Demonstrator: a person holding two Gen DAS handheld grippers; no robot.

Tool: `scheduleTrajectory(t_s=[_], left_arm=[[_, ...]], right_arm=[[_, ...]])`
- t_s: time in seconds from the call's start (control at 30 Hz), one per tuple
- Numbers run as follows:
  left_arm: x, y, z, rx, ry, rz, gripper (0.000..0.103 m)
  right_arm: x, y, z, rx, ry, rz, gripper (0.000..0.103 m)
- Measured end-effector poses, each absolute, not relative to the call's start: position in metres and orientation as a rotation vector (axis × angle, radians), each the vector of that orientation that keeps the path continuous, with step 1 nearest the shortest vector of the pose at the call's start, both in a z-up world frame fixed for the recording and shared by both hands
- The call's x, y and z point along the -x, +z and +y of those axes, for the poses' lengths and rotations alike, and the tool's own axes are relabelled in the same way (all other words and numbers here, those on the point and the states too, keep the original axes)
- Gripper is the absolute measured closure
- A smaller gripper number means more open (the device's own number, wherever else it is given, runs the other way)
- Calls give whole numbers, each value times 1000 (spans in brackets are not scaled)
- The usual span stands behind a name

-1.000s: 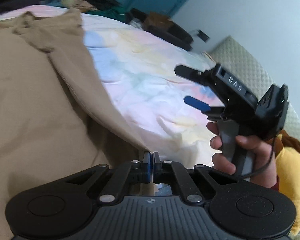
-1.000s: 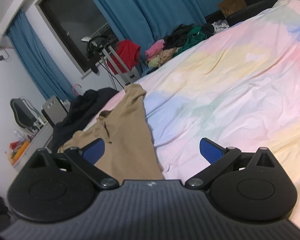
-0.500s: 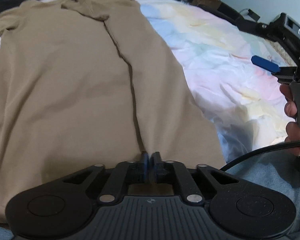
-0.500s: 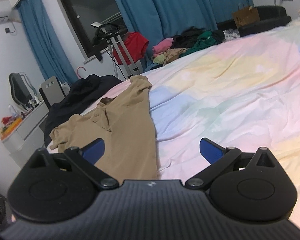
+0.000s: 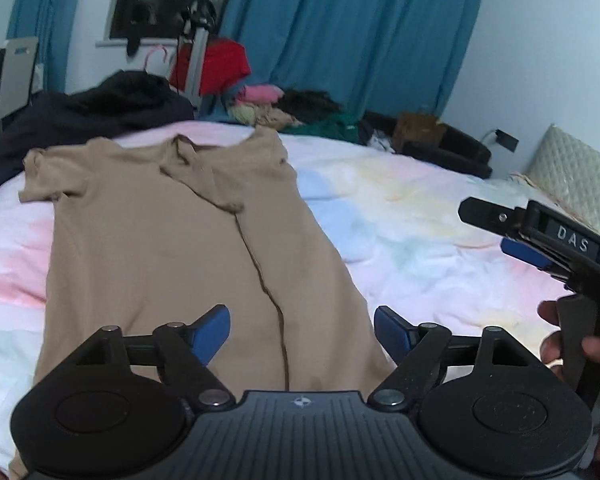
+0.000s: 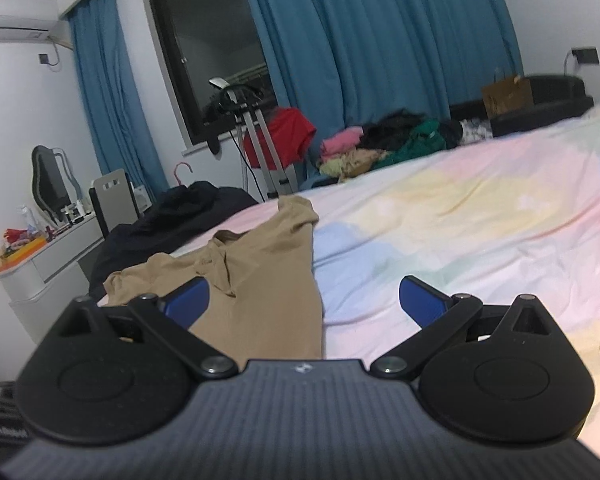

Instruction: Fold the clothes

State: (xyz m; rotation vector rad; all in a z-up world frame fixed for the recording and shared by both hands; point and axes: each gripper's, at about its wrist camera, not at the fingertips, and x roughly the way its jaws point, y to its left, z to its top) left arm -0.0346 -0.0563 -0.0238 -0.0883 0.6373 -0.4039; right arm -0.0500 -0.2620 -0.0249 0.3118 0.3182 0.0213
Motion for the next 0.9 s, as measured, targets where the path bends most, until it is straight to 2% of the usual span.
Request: scheduleTrajectory(t_s=[0.1, 0.17, 0.23, 0.6, 0.9], left_arm=[[35, -19, -54, 58, -375, 608, 12], [38, -16, -52, 41, -349, 572, 3], [45, -17, -50, 17, -333, 536, 2], [55, 4, -41, -40, -277, 445, 0], [38, 71, -50, -114, -370, 369, 0]], right_arm=[[52, -23, -258, -286, 18, 300, 0], [54, -22, -255, -273, 20, 287, 0], [56, -22, -253, -262, 20, 273, 0], [58, -23, -242, -242, 22, 261, 0], [64, -25, -234, -223, -30, 215, 0]])
